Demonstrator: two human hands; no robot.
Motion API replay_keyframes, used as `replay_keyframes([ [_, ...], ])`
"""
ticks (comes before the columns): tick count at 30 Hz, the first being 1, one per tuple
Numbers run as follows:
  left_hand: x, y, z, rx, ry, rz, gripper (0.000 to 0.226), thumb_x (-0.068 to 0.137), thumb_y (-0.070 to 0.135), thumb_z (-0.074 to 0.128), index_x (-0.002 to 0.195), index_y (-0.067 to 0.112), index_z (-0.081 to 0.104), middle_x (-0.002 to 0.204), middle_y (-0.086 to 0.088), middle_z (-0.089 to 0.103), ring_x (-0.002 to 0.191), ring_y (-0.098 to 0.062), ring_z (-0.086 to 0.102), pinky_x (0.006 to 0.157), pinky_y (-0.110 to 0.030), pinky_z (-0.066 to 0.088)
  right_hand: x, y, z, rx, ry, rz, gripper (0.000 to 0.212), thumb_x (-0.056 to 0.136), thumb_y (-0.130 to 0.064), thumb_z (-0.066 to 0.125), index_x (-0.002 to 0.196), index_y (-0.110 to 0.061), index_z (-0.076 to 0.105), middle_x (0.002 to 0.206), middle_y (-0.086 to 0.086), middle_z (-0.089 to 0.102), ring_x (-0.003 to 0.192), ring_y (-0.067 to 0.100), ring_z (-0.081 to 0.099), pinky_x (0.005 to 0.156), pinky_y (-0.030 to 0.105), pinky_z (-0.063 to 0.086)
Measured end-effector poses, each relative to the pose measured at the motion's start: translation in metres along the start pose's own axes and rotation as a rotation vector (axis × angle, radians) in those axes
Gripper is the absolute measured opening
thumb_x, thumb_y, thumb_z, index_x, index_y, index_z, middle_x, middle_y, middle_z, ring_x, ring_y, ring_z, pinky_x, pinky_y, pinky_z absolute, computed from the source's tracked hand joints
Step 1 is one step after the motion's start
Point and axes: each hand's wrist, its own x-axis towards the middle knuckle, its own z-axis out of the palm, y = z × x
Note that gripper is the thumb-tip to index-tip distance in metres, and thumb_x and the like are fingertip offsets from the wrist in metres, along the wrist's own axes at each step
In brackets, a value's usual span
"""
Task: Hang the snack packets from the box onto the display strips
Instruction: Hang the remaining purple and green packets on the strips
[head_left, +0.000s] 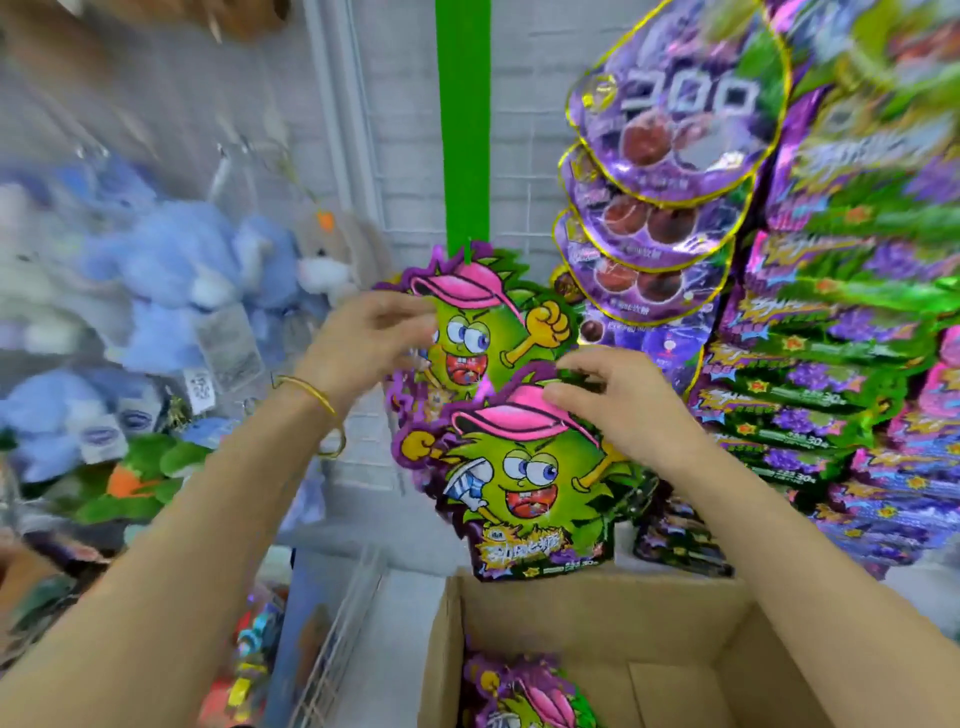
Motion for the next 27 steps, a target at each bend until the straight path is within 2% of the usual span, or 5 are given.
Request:
replay_keyframes([
  [4, 0.071, 0.054, 0.000, 0.105, 0.220, 0.148, 0.031, 0.087, 0.018, 0.060, 0.112, 0.000, 0.058, 0.092, -0.010, 0.056, 0.067, -0.007, 0.051, 0.068, -0.031, 0.051, 0.040, -0.043, -0.018, -0.307, 0.162, -0.105, 0.023, 0.086, -0.032, 0.062, 0.104, -0.019, 0.067, 0.101, 0.004, 0.069, 0.097, 0.025, 0.060, 0.081, 0.036, 0.047],
  [10, 0.103, 0.083, 0.012, 0.221, 0.059, 0.019, 0.042, 0.090, 0.038, 0.053, 0.091, -0.003, 0.063, 0.071, -0.010, 0.053, 0.064, -0.019, 0.049, 0.054, -0.025, 0.035, 0.089, -0.079, -0.022, -0.446, 0.289, -0.106, 0.023, 0.090, -0.033, 0.054, 0.106, -0.018, 0.063, 0.102, 0.011, 0.067, 0.101, 0.032, 0.059, 0.076, 0.038, 0.047],
  [14, 0.112, 0.085, 0.007, 0.166, 0.029, -0.083, 0.049, 0.083, 0.045, 0.059, 0.114, 0.006, 0.059, 0.103, -0.012, 0.061, 0.089, -0.025, 0.058, 0.065, -0.025, 0.037, 0.109, -0.086, -0.014, -0.503, 0.353, -0.114, 0.023, 0.093, -0.031, 0.051, 0.108, -0.018, 0.060, 0.100, 0.012, 0.068, 0.098, 0.034, 0.060, 0.070, 0.036, 0.043],
  [22, 0.115, 0.093, 0.005, 0.098, -0.023, -0.132, 0.038, 0.078, 0.043, 0.063, 0.057, 0.019, 0.043, 0.049, 0.003, 0.036, 0.045, -0.013, 0.032, 0.048, -0.026, 0.025, 0.127, -0.090, -0.008, -0.613, 0.423, -0.190, 0.014, 0.093, -0.015, 0.048, 0.106, -0.013, 0.053, 0.095, 0.015, 0.067, 0.091, 0.037, 0.063, 0.061, 0.034, 0.034],
  [27, 0.112, 0.100, 0.004, 0.152, -0.089, -0.162, 0.037, 0.080, 0.050, 0.055, 0.065, 0.017, 0.044, 0.054, 0.000, 0.035, 0.051, -0.015, 0.031, 0.053, -0.030, 0.024, 0.133, -0.091, -0.009, -0.650, 0.425, -0.212, 0.017, 0.092, -0.010, 0.050, 0.108, -0.011, 0.052, 0.097, 0.015, 0.067, 0.091, 0.037, 0.063, 0.061, 0.033, 0.033],
])
